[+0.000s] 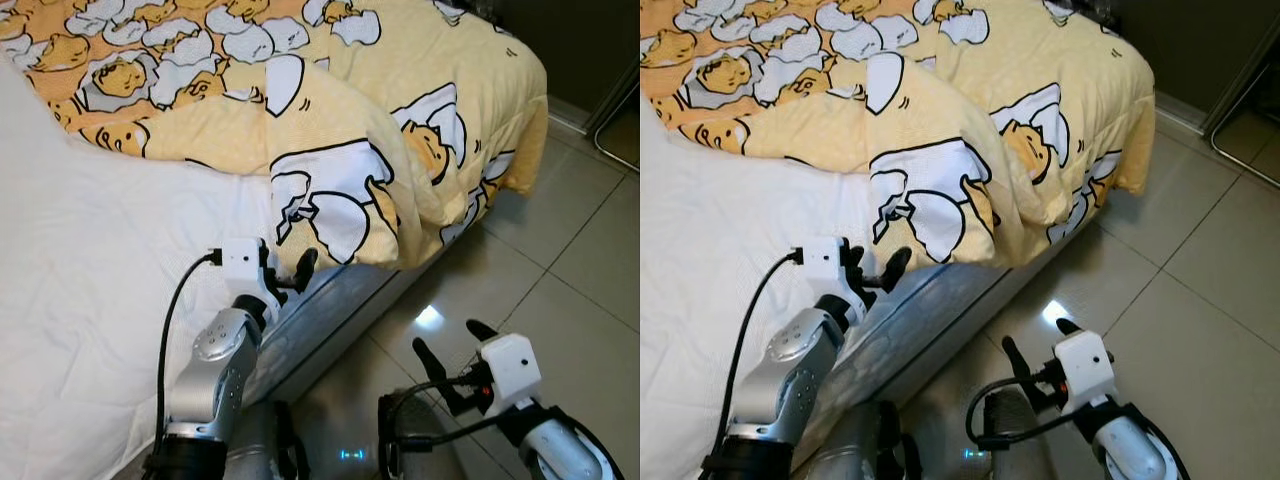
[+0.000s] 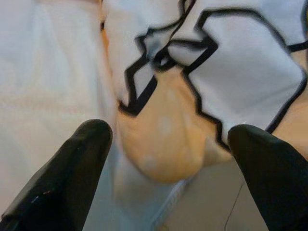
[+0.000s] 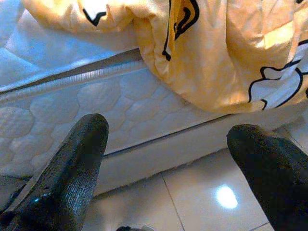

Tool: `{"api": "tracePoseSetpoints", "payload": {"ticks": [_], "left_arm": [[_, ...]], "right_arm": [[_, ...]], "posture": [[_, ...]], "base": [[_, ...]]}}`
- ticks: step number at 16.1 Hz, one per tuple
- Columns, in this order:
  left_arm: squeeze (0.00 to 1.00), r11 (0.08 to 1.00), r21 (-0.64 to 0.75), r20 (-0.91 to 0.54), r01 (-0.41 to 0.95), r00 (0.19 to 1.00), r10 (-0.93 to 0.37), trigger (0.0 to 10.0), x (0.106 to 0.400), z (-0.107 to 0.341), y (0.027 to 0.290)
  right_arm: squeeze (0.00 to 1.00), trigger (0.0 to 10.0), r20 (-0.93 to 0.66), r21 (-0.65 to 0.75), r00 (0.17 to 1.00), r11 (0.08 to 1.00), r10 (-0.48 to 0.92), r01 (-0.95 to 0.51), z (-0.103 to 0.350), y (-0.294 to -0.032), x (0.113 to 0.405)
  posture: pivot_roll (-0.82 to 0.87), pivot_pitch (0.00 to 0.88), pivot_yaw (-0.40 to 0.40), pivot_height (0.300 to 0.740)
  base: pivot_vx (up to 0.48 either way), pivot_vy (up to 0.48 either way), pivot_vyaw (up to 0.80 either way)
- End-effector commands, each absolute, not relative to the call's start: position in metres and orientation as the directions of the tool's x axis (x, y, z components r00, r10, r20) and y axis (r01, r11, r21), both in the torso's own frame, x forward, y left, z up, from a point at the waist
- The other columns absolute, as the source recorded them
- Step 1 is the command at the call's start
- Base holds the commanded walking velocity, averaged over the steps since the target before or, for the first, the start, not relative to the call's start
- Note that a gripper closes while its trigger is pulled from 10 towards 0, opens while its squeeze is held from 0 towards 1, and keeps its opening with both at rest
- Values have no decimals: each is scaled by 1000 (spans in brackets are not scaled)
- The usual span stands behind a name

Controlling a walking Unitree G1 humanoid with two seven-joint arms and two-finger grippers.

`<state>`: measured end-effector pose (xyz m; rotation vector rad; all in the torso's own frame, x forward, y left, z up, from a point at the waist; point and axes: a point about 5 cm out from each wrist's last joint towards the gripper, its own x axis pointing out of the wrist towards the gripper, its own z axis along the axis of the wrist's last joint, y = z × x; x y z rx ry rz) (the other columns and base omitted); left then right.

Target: Clean up the room

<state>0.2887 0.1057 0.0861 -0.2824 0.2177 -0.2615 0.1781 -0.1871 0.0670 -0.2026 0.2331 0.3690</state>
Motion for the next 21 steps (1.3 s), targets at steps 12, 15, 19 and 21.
{"api": "tracePoseSetpoints", "payload": {"ticks": [12, 15, 19, 21], "left_arm": [[0, 875, -460, -281, 152, 909, -306, 0, 315, 43, 84], [0, 832, -550, -319, 73, 902, -290, 0, 307, 29, 89], [0, 801, -591, -297, 99, 896, -330, 0, 302, 22, 84], [0, 817, -562, -293, 126, 894, -339, 0, 302, 23, 81]], "right_arm": [[0, 10000, -271, -140, 888, 898, 371, -417, 58, -185, 182], [0, 10000, -271, -137, 886, 896, 376, -422, 59, -186, 181], [0, 10000, -269, -129, 882, 893, 387, -431, 59, -185, 181], [0, 10000, -270, -128, 881, 892, 389, -433, 59, -185, 182]], "posture": [[-358, 155, 102, 658], [-359, 167, 102, 658], [-352, 172, 100, 658], [-352, 171, 102, 658]], "base": [[0, 0, 0], [0, 0, 0], [0, 0, 0], [0, 0, 0]]}}
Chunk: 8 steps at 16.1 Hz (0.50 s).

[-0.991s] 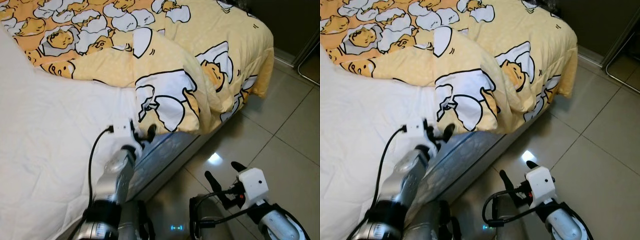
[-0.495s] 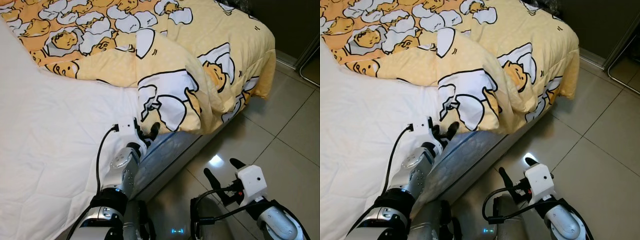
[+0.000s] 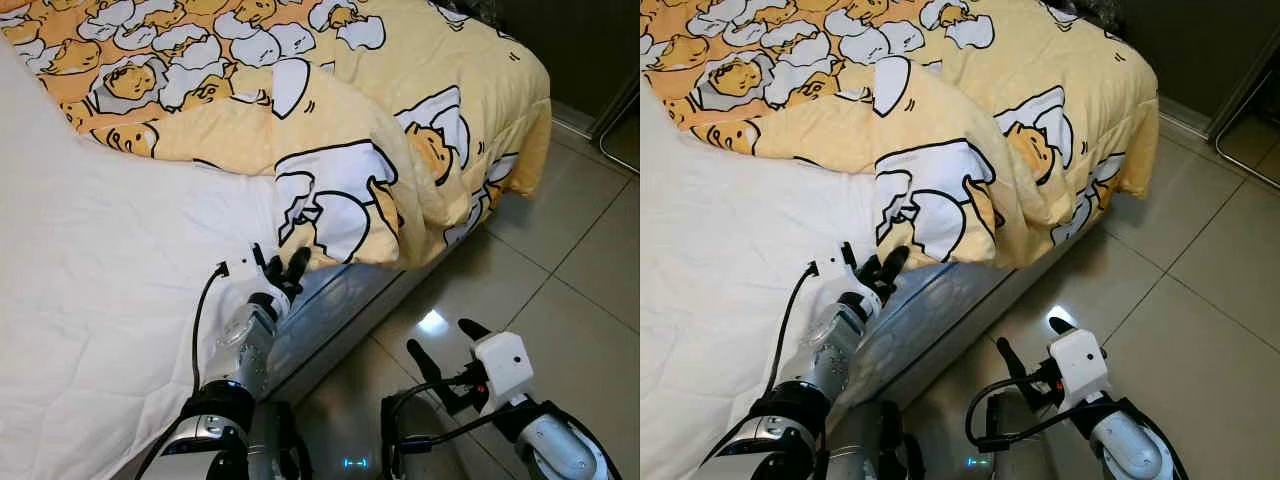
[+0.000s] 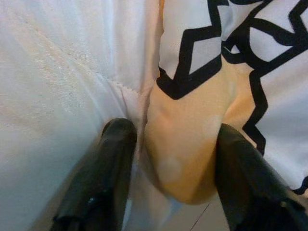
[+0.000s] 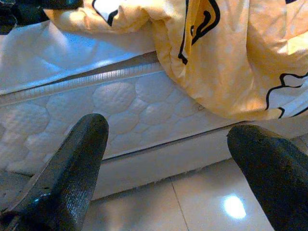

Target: Clean up the room

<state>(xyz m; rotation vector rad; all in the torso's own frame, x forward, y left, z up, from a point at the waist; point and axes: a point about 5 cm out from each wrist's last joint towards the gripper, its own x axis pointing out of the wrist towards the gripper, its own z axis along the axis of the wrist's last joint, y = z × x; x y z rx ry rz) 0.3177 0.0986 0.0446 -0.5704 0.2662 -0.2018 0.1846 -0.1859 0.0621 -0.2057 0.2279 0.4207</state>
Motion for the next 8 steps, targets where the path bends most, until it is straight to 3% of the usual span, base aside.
{"api": "tracePoseSetpoints", "payload": {"ticks": [1, 6, 8], "left_arm": [[0, 822, -557, -299, 121, 894, -334, 0, 301, 21, 82], [0, 837, -522, -297, 163, 885, -358, 0, 289, 12, 87], [0, 835, -415, -249, 362, 837, -487, 0, 280, 12, 85]], "right_arm": [[0, 10000, -271, -128, 881, 892, 389, -433, 58, -186, 182], [0, 10000, -273, -128, 881, 893, 387, -432, 57, -187, 182], [0, 10000, -273, -125, 878, 891, 393, -437, 56, -186, 184]], "posture": [[-352, 171, 102, 658], [-353, 168, 107, 658], [-345, 166, 106, 658]], "base": [[0, 0, 0], [0, 0, 0], [0, 0, 0]]}}
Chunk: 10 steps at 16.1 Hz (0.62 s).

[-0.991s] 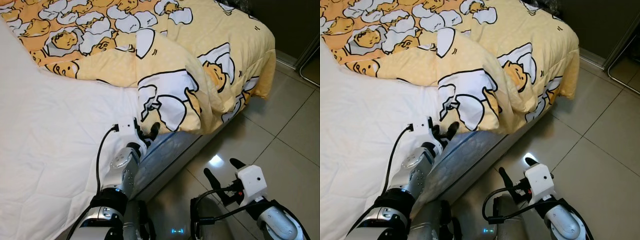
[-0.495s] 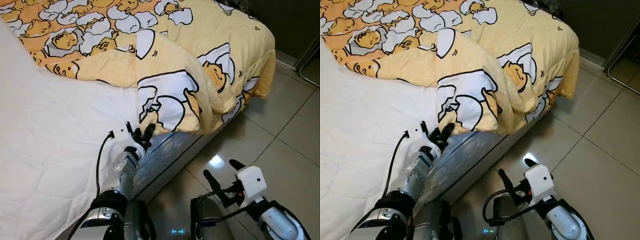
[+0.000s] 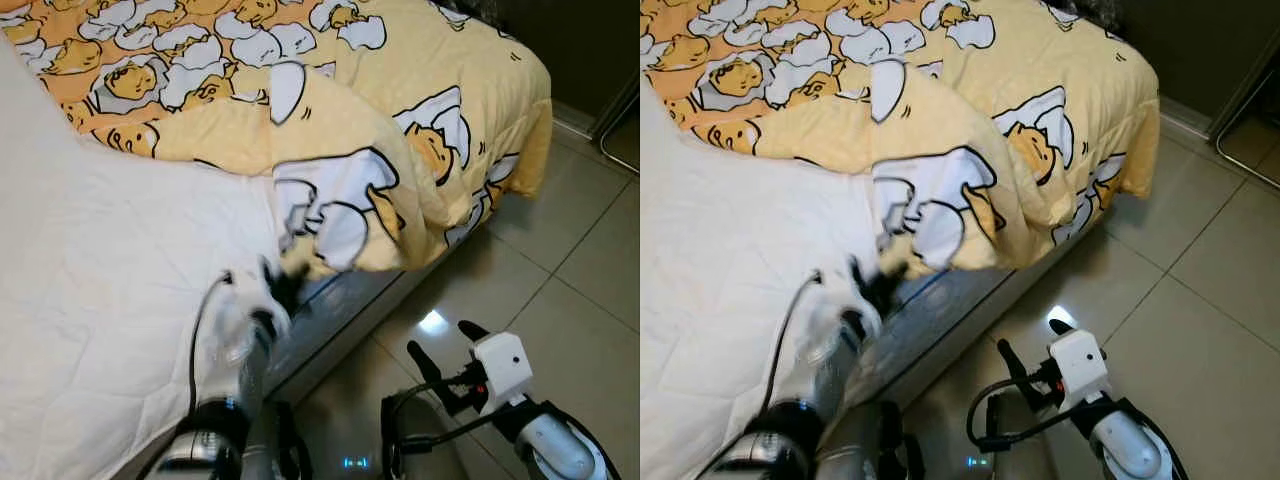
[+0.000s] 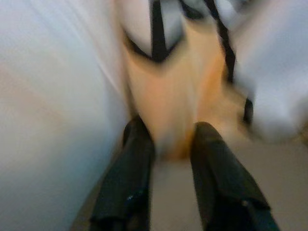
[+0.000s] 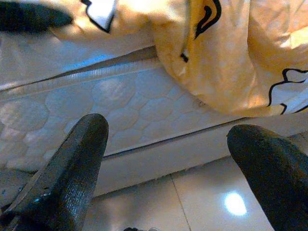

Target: Clean up the room

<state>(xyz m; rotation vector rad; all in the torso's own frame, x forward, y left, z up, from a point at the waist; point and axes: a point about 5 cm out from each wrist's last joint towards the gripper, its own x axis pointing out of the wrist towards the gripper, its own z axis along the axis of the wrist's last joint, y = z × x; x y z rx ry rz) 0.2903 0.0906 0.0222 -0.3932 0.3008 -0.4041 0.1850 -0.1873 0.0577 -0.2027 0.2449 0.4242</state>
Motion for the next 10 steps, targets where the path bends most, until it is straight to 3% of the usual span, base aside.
{"api": "tracePoseSetpoints", "payload": {"ticks": [1, 6, 8, 10], "left_arm": [[0, 828, -393, -247, 399, 822, -513, 0, 278, 11, 84], [0, 731, -375, -248, 570, 698, -671, 0, 255, -2, 88], [0, 665, -343, -263, 664, 612, -746, 0, 240, -9, 87], [0, 647, -294, -308, 704, 571, -761, 0, 232, -16, 91]], "right_arm": [[0, 10000, -272, -125, 877, 889, 396, -440, 56, -186, 184], [0, 10000, -240, -131, 865, 868, 440, -478, 73, -181, 191], [0, 10000, -198, -131, 871, 869, 449, -477, 91, -182, 197], [0, 10000, -187, -124, 873, 871, 451, -476, 95, -180, 197]], "posture": [[-345, 166, 106, 658], [-350, 165, 112, 658], [-355, 163, 113, 658], [-360, 163, 115, 658]], "base": [[0, 0, 0], [0, 0, 0], [0, 0, 0], [0, 0, 0]]}}
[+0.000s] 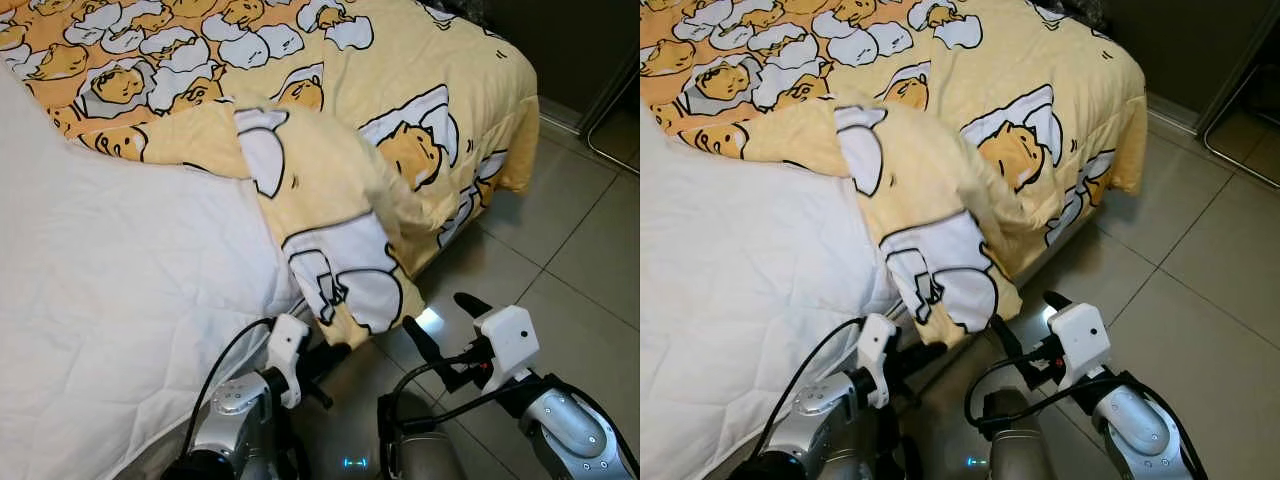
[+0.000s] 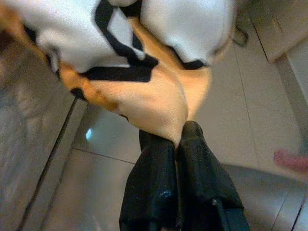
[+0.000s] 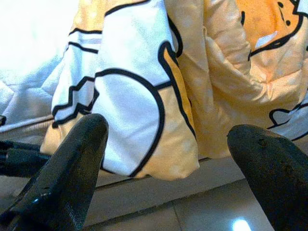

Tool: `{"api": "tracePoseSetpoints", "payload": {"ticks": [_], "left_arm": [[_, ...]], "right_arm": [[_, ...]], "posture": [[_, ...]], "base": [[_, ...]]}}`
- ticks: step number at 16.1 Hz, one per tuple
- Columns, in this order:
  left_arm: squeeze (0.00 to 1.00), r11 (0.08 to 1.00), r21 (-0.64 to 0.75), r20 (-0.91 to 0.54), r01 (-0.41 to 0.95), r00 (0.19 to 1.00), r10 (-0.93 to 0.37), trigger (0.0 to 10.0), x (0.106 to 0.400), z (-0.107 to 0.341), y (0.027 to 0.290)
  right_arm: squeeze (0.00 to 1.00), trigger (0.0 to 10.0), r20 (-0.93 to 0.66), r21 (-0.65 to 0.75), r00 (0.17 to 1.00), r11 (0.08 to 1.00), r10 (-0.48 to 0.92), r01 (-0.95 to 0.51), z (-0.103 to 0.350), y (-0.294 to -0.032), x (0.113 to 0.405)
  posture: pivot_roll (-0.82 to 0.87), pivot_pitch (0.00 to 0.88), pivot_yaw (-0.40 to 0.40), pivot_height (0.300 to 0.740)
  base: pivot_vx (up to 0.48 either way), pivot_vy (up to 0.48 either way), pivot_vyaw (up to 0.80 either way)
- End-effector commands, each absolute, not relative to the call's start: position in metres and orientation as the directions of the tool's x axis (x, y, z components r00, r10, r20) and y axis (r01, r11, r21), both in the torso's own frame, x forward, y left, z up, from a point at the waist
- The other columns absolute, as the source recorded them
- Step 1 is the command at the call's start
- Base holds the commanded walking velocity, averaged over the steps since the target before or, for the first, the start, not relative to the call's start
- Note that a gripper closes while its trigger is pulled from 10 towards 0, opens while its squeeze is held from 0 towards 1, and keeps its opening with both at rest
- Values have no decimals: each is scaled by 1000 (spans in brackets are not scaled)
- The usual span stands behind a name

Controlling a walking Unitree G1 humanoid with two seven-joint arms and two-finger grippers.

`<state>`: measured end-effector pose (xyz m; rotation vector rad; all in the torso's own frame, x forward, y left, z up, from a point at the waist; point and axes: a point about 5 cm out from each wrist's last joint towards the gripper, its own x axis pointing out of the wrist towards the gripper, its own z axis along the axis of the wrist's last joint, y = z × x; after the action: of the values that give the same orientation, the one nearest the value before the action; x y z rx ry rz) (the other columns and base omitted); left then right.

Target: Clean up the room

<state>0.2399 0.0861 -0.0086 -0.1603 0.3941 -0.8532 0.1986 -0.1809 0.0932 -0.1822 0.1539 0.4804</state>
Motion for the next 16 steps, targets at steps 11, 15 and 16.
{"api": "tracePoseSetpoints", "payload": {"ticks": [11, 15, 16], "left_arm": [[0, 338, -58, -588, 939, 242, -772, 0, 177, -55, 97], [0, 354, -44, -582, 934, 265, -769, 0, 173, -59, 85], [0, 364, -42, -584, 931, 272, -765, 0, 174, -59, 85]], "right_arm": [[0, 10000, -157, -106, 871, 869, 465, -483, 118, -173, 195], [0, 10000, -169, -98, 869, 869, 466, -485, 116, -171, 194], [0, 10000, -170, -97, 868, 869, 466, -485, 116, -171, 193]], "posture": [[-373, 168, 117, 658], [-374, 169, 117, 658], [-374, 169, 117, 658]], "base": [[0, 0, 0], [0, 0, 0], [0, 0, 0]]}}
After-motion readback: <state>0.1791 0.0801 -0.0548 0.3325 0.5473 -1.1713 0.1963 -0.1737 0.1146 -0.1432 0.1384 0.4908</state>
